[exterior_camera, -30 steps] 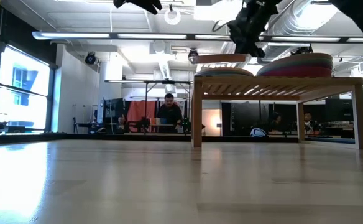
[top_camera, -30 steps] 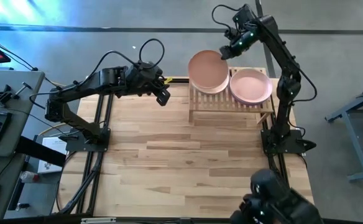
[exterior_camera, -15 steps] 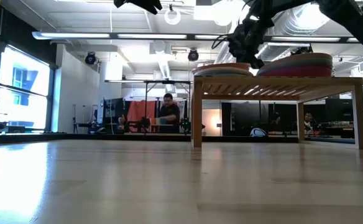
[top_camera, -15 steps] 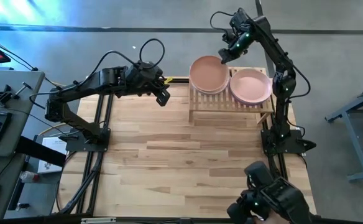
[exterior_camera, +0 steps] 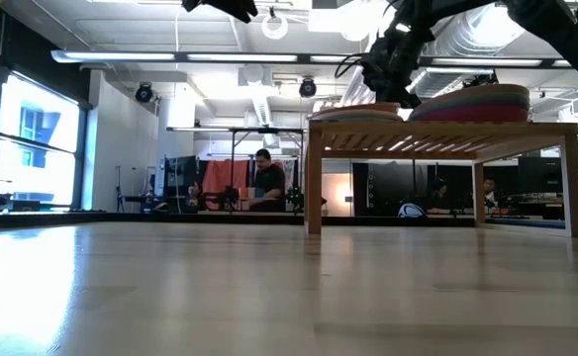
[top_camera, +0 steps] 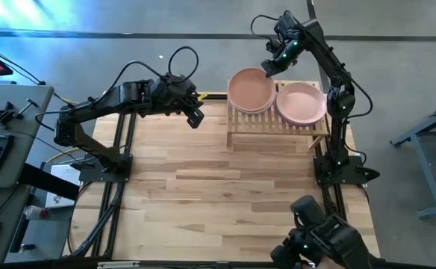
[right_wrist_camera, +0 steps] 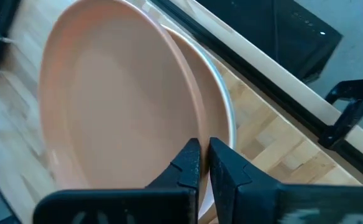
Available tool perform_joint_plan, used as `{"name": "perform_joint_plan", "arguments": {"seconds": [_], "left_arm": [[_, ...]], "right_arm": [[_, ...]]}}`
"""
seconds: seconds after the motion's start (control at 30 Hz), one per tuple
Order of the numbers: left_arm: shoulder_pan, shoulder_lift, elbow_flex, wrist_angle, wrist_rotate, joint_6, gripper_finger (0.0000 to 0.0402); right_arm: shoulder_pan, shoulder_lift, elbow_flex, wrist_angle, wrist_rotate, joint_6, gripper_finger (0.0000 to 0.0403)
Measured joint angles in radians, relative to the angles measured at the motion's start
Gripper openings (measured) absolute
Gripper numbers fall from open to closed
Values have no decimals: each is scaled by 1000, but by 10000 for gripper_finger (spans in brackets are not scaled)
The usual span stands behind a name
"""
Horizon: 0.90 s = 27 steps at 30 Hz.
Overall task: Place and stack plates onto a shelf
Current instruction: Stack the brown plate on the white plate on the shelf, then return to Home Position
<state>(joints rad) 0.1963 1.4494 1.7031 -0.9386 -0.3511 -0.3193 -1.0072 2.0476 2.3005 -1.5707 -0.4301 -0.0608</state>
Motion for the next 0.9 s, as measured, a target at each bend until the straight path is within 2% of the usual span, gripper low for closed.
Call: {"name": "perform_joint_plan", "arguments": {"seconds": [0.17,0.4,0.67,0.77,0.9], "left_arm": [[0,0,0,-28,0,0,86],[0,0,0,-47,0,-1,85],[0,-16,-1,-51,3,-1,85],[0,-67,-1,-78,21,-14,85],[-8,-156,-24,-105,32,-34,85]], "right_arm": [[16,0,0,0,47,0,58],[21,0,0,0,48,19,114],[9,-10,55,9,-12,66,124],[16,-44,52,8,-54,79,124],[47,-98,52,7,-32,6,124]]}}
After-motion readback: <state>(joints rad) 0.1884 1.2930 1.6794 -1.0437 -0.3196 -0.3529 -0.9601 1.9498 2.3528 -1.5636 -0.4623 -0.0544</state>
